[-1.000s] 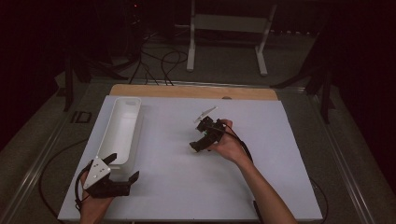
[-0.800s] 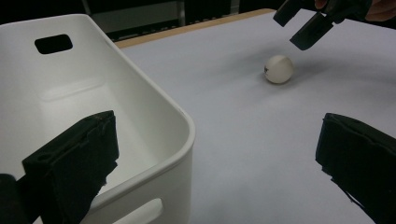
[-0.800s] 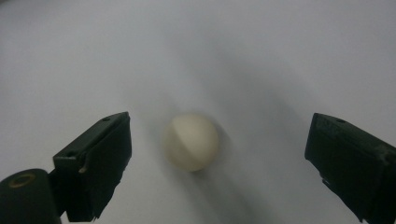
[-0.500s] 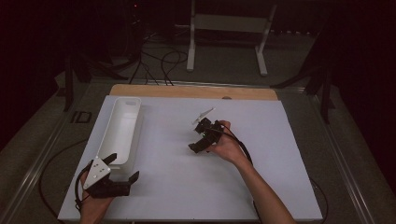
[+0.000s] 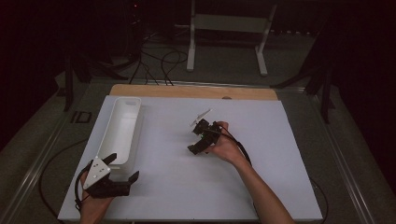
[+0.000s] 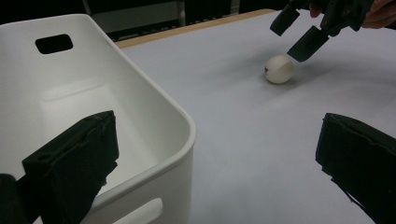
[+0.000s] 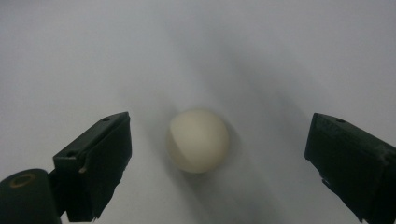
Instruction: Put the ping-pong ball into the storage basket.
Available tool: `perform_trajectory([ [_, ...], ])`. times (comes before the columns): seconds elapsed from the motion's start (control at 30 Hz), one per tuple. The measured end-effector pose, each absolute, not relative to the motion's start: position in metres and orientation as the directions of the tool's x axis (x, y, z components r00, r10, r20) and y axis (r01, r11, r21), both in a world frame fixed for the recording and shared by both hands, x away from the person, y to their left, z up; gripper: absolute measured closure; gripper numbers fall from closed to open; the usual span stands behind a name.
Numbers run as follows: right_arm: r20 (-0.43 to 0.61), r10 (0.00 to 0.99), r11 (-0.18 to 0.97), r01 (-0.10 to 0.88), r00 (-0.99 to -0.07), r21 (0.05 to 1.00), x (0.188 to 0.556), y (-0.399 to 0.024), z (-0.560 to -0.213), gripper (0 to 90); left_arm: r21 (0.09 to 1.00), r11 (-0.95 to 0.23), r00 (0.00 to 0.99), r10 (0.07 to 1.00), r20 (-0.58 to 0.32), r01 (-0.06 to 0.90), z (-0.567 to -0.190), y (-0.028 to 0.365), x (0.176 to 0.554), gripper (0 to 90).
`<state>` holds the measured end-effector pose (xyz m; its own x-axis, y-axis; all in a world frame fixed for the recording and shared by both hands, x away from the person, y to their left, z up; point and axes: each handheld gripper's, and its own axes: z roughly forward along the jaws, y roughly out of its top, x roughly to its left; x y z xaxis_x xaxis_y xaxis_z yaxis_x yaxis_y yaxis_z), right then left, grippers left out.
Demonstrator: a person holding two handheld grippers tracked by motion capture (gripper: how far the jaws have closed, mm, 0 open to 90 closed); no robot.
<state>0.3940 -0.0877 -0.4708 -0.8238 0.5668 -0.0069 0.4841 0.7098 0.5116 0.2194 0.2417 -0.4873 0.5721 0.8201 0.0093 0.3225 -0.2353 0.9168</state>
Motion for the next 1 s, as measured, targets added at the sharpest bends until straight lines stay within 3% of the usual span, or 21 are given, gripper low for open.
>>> perform_trajectory([
  [0.43,0.002,0.572,0.718,0.501,-0.82,0.483,0.394,-0.083,-0.478,7.9,0.917,-0.235,0.572,0.82,0.009,0.322,-0.487,0.242,0.219,0.0],
  [1.0,-0.028,0.571,0.741,0.501,-0.821,0.447,0.394,-0.078,-0.486,18.8,0.917,-0.234,0.571,0.821,0.009,0.322,-0.487,0.242,0.219,0.0],
])
